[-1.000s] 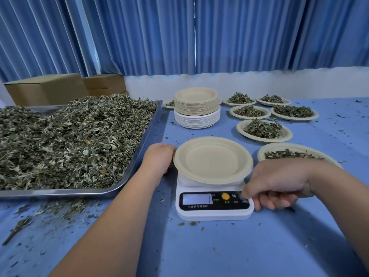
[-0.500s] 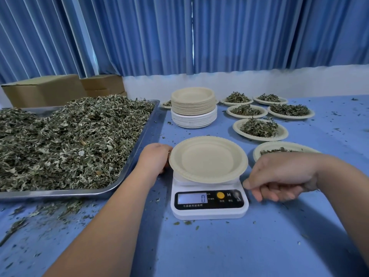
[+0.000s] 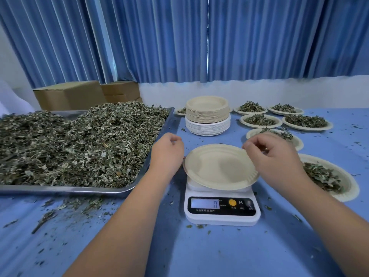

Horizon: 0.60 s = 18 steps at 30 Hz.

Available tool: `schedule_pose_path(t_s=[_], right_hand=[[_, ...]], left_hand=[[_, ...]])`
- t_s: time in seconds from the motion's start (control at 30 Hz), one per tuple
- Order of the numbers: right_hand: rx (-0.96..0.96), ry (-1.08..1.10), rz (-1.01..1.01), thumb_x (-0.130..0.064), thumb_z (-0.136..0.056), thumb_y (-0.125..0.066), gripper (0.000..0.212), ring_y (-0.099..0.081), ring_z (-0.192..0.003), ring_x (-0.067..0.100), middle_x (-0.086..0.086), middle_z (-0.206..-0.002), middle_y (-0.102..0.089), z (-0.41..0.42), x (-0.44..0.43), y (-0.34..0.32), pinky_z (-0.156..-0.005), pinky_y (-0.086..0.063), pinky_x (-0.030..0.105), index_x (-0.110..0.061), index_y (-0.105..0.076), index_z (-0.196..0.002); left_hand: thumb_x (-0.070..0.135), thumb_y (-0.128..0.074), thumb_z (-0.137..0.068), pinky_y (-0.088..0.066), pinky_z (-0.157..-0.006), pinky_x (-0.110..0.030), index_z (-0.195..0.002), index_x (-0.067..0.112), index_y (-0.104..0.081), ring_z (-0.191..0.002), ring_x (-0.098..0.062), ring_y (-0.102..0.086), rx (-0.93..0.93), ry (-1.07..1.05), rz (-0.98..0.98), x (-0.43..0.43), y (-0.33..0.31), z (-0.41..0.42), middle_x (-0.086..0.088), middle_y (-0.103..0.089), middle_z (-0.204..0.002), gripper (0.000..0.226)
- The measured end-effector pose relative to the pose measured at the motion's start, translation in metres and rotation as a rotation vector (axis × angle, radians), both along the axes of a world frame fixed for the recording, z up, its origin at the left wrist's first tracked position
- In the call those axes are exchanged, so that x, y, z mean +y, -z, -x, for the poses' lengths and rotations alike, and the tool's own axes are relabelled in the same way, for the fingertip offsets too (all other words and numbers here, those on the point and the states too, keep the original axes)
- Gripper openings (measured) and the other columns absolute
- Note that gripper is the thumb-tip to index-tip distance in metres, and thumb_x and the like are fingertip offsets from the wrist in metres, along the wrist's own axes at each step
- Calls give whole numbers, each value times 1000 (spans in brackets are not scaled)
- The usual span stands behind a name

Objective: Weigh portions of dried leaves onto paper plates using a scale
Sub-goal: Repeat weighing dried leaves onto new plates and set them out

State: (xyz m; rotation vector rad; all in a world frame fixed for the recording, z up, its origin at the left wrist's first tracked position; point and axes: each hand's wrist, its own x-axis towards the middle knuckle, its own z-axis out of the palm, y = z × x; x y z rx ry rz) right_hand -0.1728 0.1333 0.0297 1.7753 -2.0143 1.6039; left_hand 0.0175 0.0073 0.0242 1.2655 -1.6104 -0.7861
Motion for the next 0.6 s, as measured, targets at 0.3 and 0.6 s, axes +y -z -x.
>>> schedule_pose_path(t_s=[0.3, 0.6], right_hand=[[30, 78, 27, -15, -89, -58, 17, -54, -79, 5, -6, -82, -61, 9, -6, 3, -66, -36, 25, -14, -67, -75], [53, 69, 14, -15, -90, -58, 17, -50, -79, -2, -11, -81, -57, 11, -11, 7, -69, -33, 28, -16, -66, -75]], left_hand=[[21, -52, -91, -43, -72, -26, -98, 25, -65, -85, -14, -54, -442, -161, 313, 5, -26, -63, 0, -57, -101, 16], [55, -54, -91, -47, -98, -40, -135, 33, -48, -117, -24, -52, -1225, 34, 106, -9, -35, -125, -3, -43, -135, 50]])
